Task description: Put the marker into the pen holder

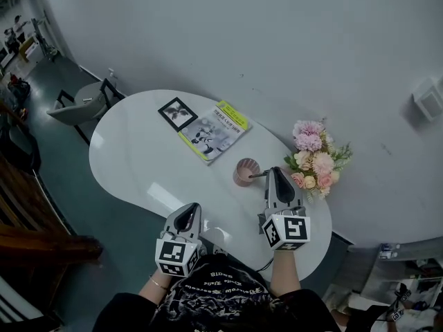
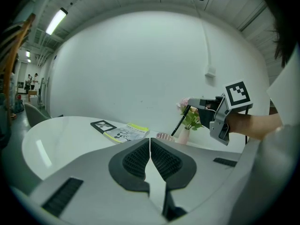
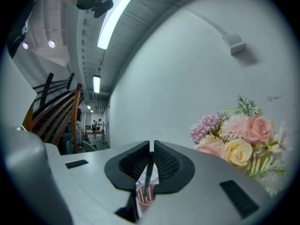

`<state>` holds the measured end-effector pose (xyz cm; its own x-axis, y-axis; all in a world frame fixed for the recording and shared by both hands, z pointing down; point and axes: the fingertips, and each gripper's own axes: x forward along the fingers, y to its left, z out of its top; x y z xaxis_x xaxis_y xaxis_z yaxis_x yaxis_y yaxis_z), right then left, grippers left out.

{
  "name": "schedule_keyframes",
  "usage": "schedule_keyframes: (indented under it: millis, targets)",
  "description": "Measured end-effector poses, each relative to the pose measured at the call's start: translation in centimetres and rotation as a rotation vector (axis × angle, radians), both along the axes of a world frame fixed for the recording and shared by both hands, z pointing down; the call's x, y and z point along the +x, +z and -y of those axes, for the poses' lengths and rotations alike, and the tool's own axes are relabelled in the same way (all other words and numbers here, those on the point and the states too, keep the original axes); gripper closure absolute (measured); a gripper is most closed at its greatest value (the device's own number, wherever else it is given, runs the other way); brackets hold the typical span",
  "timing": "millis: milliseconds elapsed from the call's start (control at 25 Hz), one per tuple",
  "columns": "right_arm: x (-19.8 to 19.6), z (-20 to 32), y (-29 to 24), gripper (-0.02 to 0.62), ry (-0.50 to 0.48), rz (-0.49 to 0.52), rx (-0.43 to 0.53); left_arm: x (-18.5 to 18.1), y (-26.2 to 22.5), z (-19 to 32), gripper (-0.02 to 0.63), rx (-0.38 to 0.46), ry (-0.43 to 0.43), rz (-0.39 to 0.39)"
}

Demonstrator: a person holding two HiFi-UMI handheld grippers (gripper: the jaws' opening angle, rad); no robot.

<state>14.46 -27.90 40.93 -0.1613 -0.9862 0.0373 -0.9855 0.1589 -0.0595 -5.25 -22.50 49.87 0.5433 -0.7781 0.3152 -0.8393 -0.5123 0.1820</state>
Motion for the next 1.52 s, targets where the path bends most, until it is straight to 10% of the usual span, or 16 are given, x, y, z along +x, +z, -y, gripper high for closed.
schedule_keyframes:
  millis: [1520]
  targets:
    - [0.4,5.3,9.0,0.541,-0.045,-0.068,-0.167,0.1,2.0,2.7,0.580,-0.056,-0.060,0.077]
